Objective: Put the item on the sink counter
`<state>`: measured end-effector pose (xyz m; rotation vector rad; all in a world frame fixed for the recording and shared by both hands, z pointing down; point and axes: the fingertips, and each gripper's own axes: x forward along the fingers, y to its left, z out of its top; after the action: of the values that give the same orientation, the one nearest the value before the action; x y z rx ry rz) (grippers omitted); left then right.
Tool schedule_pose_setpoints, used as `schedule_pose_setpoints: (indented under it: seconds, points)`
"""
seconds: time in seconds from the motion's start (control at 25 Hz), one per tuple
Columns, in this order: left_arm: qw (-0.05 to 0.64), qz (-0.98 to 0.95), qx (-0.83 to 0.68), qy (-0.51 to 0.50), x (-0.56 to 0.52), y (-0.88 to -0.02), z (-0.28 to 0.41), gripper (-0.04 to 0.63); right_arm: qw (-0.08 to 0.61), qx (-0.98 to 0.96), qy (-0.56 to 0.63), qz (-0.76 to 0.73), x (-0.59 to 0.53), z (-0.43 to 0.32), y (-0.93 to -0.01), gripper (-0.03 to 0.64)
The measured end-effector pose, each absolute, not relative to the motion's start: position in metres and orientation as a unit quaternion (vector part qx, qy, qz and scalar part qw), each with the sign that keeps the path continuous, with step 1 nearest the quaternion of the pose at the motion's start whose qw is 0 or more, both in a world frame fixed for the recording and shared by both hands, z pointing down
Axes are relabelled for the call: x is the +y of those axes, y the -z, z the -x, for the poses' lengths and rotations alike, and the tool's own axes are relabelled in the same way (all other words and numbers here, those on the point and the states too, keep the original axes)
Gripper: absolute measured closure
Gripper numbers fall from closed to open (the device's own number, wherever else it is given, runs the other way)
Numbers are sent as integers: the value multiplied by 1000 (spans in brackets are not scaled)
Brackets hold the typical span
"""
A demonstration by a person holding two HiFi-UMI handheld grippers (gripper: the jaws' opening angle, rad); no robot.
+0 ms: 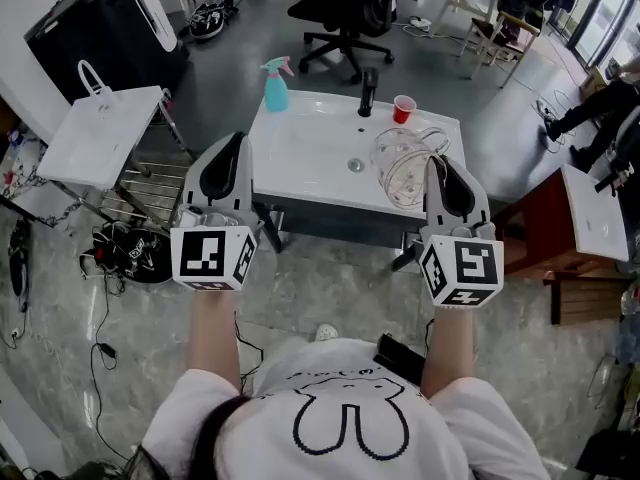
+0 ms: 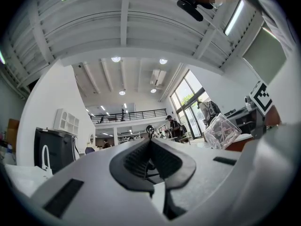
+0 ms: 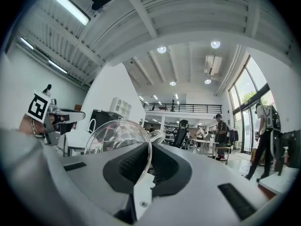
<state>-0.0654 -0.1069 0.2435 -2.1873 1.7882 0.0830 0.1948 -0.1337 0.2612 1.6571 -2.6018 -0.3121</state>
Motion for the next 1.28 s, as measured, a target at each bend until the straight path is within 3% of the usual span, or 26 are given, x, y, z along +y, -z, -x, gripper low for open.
schedule_pose_setpoints:
  seconds: [0.56,1.28]
  points:
    - [153,762,629,-18,-173,-253,69,584,30,-844,102,-526,-200,-190,-268,575]
    - [152,759,633,-8,-326,-255,159,584,50,-852,81,-514,-361,-84,-280,575]
